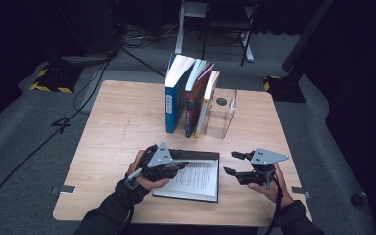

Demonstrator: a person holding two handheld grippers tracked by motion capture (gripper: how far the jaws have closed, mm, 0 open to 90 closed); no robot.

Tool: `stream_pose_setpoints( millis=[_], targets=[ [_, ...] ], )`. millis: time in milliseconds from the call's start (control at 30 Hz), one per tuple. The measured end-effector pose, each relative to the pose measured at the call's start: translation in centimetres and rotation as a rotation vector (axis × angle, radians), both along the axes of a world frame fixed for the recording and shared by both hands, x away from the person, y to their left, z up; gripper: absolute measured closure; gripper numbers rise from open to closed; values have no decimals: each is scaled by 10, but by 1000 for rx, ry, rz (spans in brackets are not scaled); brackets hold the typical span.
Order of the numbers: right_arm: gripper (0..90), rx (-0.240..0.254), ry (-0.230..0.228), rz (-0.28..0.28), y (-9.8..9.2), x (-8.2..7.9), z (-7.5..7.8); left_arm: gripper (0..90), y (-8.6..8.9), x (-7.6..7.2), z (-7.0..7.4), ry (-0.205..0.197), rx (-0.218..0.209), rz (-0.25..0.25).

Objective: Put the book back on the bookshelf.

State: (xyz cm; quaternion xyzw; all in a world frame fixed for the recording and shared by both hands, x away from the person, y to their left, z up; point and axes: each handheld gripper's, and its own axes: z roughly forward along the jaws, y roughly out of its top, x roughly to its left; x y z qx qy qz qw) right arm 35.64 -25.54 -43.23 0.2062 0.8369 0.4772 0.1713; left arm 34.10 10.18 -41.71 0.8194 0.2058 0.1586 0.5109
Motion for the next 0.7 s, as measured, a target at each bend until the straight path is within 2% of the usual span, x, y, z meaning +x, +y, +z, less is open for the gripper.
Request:
stream_pose_setpoints(
  millis=[67, 133, 267, 333, 567, 667, 700],
  targets=[
    [363, -30, 18, -15, 1, 3, -5, 572, 11, 1, -2, 26, -65, 2],
    [364, -58, 25, -26, 1, 6, -9, 571, 18, 2, -3, 32, -97, 6],
    [364, -50, 68, -33, 1, 11, -13, 570, 32, 1, -7, 59, -162, -2],
    [357, -68, 76, -32, 5, 13, -18, 570, 39, 0, -12, 52, -198, 5],
    [336, -104, 103, 15, 25, 12, -31, 569, 47, -1, -16, 66, -252, 6],
    [317, -66, 106, 40, 34, 11, -32, 567, 48, -2, -18, 67, -258, 3],
    [307, -32, 109, 50, 36, 10, -31, 566, 48, -3, -19, 66, -251, -3]
  ],
)
